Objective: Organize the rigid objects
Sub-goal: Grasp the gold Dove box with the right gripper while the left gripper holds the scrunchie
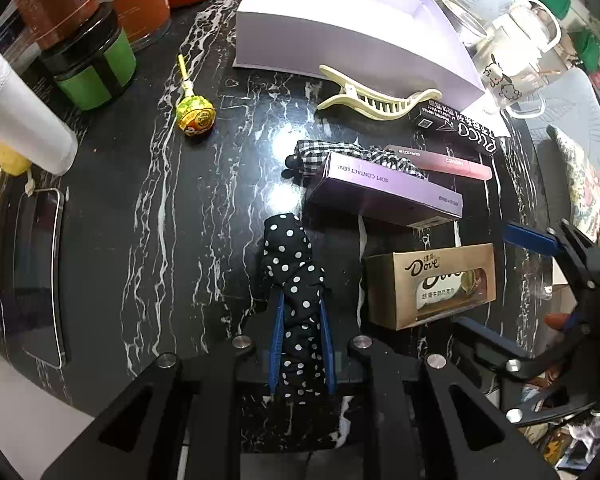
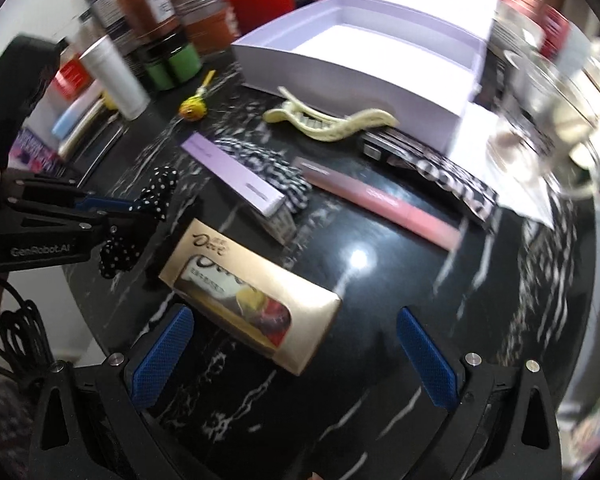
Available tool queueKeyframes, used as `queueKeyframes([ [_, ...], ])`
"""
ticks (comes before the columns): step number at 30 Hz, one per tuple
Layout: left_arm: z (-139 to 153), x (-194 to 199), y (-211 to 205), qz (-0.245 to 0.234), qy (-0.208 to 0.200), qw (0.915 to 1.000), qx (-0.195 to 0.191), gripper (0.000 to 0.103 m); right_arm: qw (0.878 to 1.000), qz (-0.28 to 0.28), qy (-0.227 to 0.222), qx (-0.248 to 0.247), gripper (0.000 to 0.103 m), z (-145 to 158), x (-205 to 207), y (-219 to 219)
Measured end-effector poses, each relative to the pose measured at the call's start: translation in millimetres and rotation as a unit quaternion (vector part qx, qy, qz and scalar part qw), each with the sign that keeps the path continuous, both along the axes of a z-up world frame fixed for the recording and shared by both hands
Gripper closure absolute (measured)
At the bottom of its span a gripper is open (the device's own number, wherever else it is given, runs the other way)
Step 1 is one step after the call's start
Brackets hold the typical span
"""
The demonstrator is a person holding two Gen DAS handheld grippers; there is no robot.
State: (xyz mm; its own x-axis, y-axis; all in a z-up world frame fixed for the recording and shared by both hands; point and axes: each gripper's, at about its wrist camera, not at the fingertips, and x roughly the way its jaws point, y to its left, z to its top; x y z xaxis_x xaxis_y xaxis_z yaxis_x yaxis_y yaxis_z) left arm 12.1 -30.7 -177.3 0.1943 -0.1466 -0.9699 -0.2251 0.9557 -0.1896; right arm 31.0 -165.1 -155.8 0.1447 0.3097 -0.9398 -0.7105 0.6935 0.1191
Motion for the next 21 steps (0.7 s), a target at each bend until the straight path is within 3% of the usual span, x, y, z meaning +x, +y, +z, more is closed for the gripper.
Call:
queueKeyframes([
  [7, 4.1, -0.1, 3.0, 0.018, 0.006, 0.9998, -0.004, 0.086, 0.994, 0.105, -0.011, -0.011, 0.003, -11.5, 2.5, 21.1],
  [10, 6.7, -2.4, 8.0, 0.024, 0.005, 0.9997, -0.004, 0.086, 0.99, 0.139, 0.003, 0.0, 0.019, -13.6, 2.8, 25.5],
  [18, 6.6, -7.4, 14.3, 0.036, 0.005, 0.9993, -0.004, 0.086, 0.982, 0.188, 0.033, -0.011, 0.053, -24.8, -5.1, 36.3],
  [21, 8.1, -11.2, 15.3, 0.039, 0.006, 0.9992, -0.004, 0.086, 0.982, 0.184, 0.03, -0.013, 0.057, -25.0, -8.8, 35.2],
])
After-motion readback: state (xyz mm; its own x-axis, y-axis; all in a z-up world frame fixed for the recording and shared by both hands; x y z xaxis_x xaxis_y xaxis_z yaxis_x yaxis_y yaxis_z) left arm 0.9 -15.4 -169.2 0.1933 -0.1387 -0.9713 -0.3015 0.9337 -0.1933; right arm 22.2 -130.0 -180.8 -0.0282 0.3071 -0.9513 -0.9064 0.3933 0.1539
